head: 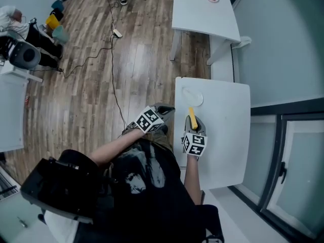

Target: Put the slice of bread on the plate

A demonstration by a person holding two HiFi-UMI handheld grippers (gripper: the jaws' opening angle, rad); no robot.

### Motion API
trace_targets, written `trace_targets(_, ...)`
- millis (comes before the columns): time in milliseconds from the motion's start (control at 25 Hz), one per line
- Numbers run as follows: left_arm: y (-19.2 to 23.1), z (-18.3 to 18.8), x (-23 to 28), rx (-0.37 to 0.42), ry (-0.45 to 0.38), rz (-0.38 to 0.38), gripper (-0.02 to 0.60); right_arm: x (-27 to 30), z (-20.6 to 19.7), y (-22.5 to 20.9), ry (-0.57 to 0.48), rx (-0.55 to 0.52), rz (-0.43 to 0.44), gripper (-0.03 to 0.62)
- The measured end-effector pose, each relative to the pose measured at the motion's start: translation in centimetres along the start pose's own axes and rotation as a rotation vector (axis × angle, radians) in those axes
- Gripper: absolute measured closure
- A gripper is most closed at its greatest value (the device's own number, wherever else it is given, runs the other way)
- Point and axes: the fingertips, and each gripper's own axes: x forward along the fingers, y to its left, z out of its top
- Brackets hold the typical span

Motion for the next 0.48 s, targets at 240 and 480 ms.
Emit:
trace_targets(240,3.8,-0.2,3.8,-0.02,0.043,0.003,0.575,6.6,0.3,-2.4,0.101,-0.198,-0.031,0.496)
trace_targets(480,6.4,-0.6,6.1,-0.062,0.085,0.008,0.575,15.0,-2.4,-6.2,0.352,-0.578,-0.145,0.496)
